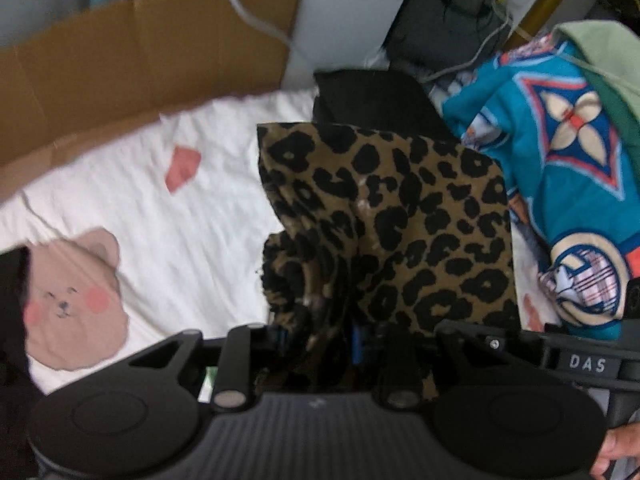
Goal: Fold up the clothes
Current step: 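Lift the folded leopard-print skirt off the sheet with both grippers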
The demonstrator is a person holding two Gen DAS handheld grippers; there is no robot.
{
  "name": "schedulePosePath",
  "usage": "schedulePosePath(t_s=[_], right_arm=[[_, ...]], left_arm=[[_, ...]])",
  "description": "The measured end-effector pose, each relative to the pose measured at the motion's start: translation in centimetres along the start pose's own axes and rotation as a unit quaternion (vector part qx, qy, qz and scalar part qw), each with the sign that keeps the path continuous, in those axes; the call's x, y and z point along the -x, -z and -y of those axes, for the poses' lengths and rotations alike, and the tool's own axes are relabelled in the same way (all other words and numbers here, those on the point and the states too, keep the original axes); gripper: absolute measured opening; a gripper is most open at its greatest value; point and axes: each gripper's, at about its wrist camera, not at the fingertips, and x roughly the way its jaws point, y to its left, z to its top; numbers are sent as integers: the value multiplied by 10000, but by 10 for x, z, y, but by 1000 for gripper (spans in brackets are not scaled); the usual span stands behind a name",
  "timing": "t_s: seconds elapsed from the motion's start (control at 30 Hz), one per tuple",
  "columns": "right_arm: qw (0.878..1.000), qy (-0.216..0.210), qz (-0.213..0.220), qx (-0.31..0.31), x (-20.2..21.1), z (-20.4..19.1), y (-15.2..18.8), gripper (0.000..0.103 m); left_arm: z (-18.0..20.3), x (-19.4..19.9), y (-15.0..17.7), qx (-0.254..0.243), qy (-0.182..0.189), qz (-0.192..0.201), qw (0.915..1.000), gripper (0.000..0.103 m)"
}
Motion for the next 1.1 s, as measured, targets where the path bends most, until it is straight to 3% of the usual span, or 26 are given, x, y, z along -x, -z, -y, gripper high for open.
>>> schedulePosePath(t_s=[0.23, 0.6, 0.77, 1.1], right_arm=[[9975, 227, 337, 579, 48, -73, -17, 6], [9843, 895, 681, 1364, 98, -167, -10, 6], [9773, 1076, 882, 1600, 105, -195, 2, 6], [9714, 996, 964, 1929, 104, -215, 14, 6]], left_arm=[[12, 71, -8, 252, 119, 684, 9973, 30], [42, 148, 9, 259, -224, 1319, 9907, 30], [48, 177, 19, 523, -413, 1562, 9855, 30], [40, 200, 40, 363, -543, 1921, 9792, 29]])
